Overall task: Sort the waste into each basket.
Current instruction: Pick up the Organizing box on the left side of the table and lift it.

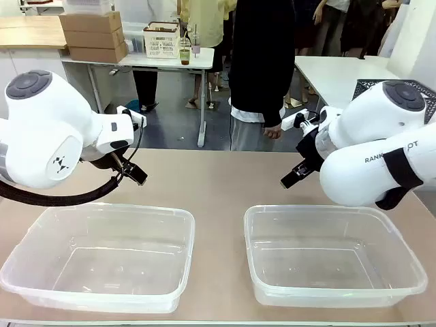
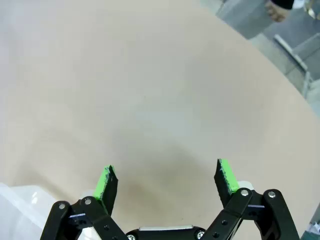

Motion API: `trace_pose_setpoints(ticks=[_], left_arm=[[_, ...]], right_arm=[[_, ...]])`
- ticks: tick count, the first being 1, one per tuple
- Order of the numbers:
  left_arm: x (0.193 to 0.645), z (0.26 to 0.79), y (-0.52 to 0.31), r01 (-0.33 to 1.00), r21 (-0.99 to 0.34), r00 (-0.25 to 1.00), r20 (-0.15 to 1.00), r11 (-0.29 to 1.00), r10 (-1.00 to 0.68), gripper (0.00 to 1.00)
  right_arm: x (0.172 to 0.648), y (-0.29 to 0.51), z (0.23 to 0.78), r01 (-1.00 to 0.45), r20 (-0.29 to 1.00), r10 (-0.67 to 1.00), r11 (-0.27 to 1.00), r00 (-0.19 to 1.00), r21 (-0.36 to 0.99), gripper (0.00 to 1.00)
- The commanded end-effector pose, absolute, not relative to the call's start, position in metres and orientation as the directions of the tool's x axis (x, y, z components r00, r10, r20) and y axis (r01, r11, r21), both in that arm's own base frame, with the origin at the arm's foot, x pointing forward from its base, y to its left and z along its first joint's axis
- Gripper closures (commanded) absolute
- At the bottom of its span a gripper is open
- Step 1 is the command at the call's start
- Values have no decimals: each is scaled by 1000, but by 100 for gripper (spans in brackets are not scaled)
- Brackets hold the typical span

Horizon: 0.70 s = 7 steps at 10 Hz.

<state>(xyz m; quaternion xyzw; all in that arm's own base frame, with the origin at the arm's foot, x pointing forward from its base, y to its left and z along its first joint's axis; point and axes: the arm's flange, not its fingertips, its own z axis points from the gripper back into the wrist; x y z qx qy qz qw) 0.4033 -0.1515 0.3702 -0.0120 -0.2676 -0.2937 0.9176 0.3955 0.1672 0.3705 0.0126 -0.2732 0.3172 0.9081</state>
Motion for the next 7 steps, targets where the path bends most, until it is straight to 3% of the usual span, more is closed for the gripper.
trace_pose_setpoints(ticks=[1,7], left_arm=[[403,370,-151,545,135,684,498,827,-533,0],[403,370,-151,545,135,684,498,827,-533,0]], right_arm=[[396,167,371,-583,504,569,798,649,-150,0],[396,167,371,-583,504,569,798,649,-150,0]])
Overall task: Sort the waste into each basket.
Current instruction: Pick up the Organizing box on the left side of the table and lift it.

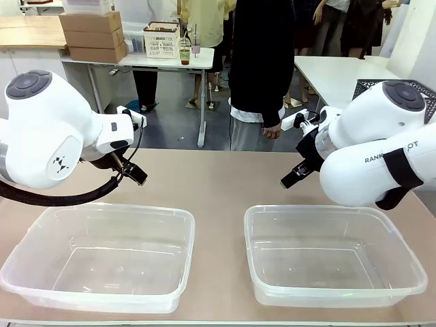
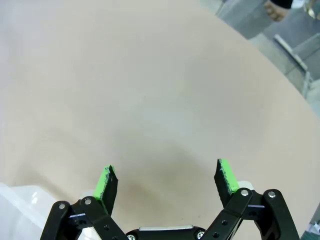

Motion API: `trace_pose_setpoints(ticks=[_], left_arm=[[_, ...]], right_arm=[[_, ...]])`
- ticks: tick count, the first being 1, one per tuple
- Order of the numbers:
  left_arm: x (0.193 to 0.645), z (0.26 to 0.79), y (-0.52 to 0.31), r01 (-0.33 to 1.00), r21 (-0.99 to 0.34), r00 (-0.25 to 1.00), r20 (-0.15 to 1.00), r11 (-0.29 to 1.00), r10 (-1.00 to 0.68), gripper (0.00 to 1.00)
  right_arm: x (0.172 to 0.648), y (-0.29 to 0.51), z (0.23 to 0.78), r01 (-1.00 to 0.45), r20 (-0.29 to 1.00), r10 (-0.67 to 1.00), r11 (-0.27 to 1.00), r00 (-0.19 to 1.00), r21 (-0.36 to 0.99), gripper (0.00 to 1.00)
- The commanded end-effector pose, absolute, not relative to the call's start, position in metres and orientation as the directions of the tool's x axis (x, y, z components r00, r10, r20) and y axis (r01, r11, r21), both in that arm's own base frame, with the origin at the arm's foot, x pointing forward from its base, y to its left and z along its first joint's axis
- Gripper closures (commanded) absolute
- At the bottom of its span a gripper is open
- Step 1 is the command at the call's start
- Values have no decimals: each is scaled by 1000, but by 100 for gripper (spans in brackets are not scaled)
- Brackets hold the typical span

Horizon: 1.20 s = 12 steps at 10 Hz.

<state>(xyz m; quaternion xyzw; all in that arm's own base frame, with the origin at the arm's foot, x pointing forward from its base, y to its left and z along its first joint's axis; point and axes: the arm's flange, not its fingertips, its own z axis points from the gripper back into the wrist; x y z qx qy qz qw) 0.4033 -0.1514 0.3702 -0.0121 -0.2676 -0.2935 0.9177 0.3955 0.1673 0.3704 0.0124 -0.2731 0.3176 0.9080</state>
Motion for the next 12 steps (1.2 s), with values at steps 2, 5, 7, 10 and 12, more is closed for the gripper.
trace_pose_setpoints(ticks=[2,5,7,10,12], left_arm=[[403,370,-151,545,135,684,498,827,-533,0],[358,432,-132,632,53,605,591,773,-534,0],[278,480,-119,577,215,435,735,788,-520,0],[369,489,-160,598,139,524,678,789,-516,0],[337,546,-146,660,157,440,711,734,-548,0]], right_arm=[[396,167,371,-583,504,569,798,649,-150,0],[344,140,421,-622,577,588,764,566,-168,0],[269,112,456,-576,693,556,780,458,-245,0],[373,163,471,-578,650,550,790,524,-202,0],[341,135,515,-632,748,485,766,453,-114,0]])
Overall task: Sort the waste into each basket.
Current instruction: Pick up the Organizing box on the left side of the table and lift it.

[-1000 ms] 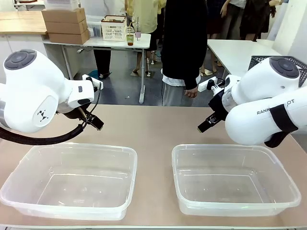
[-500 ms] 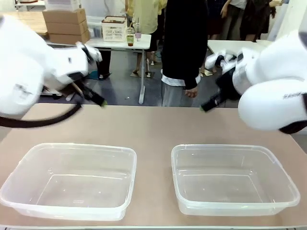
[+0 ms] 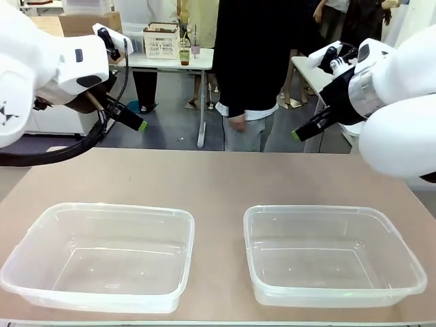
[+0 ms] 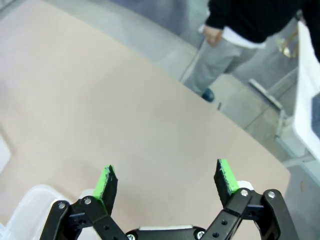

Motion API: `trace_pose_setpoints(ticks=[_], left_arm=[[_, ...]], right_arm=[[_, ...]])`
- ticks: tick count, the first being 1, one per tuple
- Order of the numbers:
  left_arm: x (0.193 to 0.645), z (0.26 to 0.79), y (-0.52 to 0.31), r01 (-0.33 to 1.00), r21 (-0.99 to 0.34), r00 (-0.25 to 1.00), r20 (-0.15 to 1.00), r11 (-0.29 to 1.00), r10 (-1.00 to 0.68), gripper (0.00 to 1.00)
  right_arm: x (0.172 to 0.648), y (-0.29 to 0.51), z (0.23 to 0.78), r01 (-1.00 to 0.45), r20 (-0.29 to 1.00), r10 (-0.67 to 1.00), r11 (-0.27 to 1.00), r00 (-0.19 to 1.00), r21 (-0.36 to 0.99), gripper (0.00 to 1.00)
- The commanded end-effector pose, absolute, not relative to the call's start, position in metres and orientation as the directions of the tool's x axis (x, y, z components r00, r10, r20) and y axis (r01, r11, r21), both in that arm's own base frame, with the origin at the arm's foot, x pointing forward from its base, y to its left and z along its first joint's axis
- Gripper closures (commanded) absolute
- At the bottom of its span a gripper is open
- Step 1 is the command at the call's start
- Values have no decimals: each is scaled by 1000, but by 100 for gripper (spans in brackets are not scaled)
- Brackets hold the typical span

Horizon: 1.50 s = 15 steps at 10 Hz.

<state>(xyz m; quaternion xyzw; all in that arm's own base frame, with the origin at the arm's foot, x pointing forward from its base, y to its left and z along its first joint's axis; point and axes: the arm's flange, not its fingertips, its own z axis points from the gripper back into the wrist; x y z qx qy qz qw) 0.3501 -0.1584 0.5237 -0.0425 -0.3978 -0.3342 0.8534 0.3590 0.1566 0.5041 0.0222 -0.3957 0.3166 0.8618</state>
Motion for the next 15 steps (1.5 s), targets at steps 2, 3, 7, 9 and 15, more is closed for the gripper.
trace_pose_setpoints(ticks=[2,3,7,9,15], left_arm=[[320,564,-96,476,-245,776,568,844,-273,0],[319,573,-73,352,-439,864,493,826,-107,0],[327,561,24,132,-921,847,297,366,442,0],[309,581,-1,462,-659,837,544,594,-48,0],[306,582,-8,443,-652,848,527,615,-52,0]], right_arm=[[320,62,524,-501,660,8,659,751,562,0],[316,24,524,-396,536,-156,511,830,762,0],[318,-42,500,-289,389,-409,287,825,914,0],[330,-32,533,-526,641,-112,475,759,706,0],[335,36,544,-444,559,16,627,829,640,0]])
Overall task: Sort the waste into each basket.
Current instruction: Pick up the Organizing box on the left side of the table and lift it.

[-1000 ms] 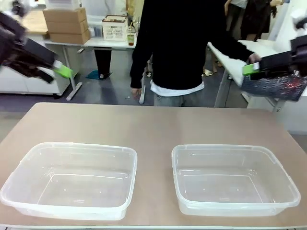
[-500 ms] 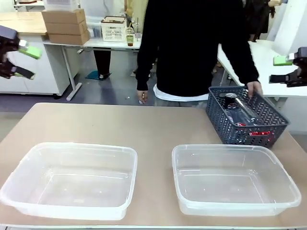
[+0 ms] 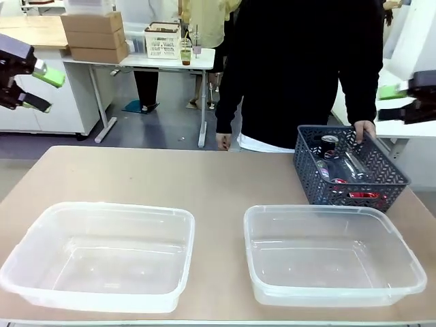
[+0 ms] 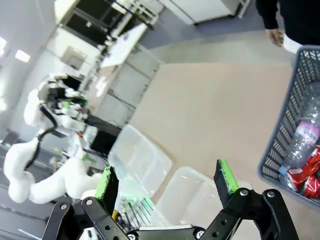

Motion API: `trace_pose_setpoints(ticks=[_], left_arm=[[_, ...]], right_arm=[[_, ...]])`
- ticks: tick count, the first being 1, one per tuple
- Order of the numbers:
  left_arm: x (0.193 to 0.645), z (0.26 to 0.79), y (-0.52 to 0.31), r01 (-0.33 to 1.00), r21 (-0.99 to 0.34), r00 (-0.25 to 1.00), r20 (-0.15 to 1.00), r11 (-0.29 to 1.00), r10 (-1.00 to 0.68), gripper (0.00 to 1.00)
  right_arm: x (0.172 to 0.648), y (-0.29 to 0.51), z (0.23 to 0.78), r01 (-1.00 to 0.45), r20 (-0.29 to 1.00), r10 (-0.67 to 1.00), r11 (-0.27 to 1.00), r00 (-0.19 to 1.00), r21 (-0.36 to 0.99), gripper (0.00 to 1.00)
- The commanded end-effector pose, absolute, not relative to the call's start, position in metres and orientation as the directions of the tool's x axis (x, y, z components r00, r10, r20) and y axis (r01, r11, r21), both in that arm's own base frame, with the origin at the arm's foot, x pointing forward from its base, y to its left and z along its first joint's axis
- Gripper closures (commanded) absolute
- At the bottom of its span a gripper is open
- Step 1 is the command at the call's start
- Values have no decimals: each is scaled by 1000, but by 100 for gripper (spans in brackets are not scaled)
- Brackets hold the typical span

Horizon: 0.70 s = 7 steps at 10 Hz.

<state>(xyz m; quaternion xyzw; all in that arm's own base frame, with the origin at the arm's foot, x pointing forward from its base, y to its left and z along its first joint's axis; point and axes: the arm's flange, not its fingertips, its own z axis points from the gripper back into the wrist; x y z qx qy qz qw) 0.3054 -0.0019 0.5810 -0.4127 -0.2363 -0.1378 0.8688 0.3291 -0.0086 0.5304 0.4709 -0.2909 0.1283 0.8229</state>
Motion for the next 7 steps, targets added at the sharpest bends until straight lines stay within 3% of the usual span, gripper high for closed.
trace_pose_setpoints(ticks=[1,3,5,6,7], left_arm=[[297,583,-12,433,-533,857,494,727,-148,0],[275,583,-20,388,-397,882,422,832,-211,0],[245,543,-31,382,-220,919,196,897,-343,0],[225,523,-33,488,-142,872,39,861,-487,0],[210,511,-33,672,-89,734,-44,735,-677,0]], right_arm=[[335,106,551,-469,523,156,697,838,543,0],[323,240,542,-471,467,257,769,846,432,0],[297,333,506,-588,422,449,754,787,293,0],[290,352,490,-607,446,477,765,757,212,0],[294,350,486,-606,504,455,773,734,186,0]])
